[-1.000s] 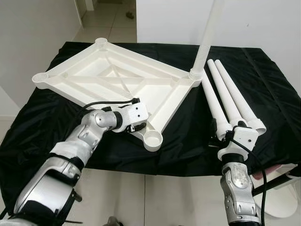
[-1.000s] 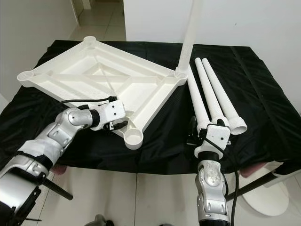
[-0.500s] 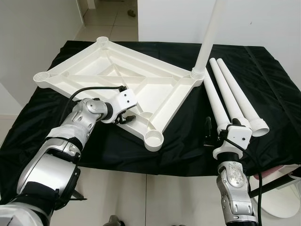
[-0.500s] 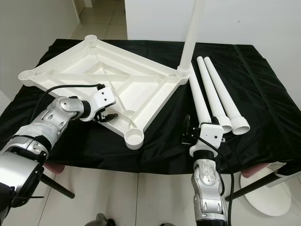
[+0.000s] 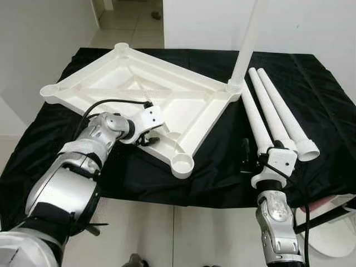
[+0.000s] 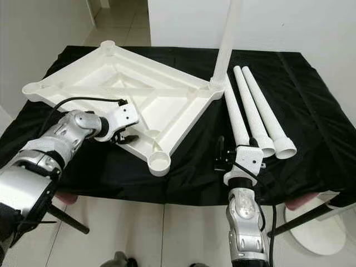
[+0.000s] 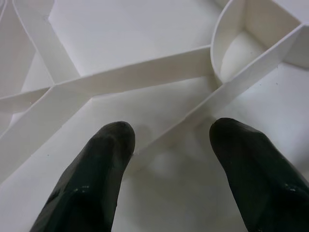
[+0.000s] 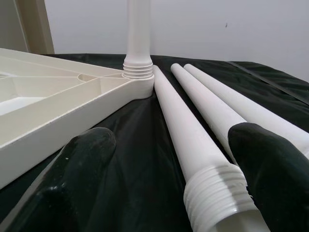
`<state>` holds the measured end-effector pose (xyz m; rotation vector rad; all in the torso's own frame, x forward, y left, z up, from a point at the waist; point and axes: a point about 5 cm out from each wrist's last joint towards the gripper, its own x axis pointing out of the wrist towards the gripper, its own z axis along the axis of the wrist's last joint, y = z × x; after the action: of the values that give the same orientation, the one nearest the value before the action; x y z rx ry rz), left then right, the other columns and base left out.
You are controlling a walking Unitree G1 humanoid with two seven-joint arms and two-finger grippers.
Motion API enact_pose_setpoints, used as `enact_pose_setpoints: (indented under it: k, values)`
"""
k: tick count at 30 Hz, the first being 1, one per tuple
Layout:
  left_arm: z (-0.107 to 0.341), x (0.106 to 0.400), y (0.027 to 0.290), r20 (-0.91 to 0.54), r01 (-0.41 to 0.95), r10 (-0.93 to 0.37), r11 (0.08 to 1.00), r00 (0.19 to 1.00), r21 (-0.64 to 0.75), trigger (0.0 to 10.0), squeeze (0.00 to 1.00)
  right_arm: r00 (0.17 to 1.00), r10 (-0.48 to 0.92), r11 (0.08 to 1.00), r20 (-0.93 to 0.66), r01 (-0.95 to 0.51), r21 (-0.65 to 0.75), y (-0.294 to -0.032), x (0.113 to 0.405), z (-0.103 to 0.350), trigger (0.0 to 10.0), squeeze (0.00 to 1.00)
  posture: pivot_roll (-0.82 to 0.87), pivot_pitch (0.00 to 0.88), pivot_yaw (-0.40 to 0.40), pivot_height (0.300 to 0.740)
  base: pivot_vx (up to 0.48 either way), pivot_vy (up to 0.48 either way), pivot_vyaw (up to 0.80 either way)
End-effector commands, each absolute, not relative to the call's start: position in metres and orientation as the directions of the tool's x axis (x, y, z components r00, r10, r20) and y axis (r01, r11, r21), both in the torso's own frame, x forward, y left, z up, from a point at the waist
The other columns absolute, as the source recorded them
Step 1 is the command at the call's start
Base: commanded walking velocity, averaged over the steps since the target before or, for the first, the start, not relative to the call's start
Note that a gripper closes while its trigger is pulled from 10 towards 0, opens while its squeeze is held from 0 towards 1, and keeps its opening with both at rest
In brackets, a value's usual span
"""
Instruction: Building children table
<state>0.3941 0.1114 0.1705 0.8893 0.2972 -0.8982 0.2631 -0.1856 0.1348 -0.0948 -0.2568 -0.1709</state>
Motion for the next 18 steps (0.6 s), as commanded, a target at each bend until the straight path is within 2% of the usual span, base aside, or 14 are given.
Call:
enact_pose_setpoints:
  k: [1,18]
  values:
    - [0.168,0.396,0.113,-0.551,0.74,-0.509,0.317,0.661,0.594,10.0,0.0,0.956,-0.157,0.981,0.249,0.18,-0.071,-0.184,0.261,0.133,10.0,0.0,0.05,0.08,0.074,0.74,0.0,0.0,0.0]
    - [0.159,0.393,0.101,-0.611,0.774,-0.495,0.246,0.617,0.583,10.0,0.0,0.96,-0.166,0.979,0.226,0.188,-0.076,-0.183,0.252,0.129,10.0,0.0,0.02,0.097,0.094,0.74,0.0,0.0,0.0]
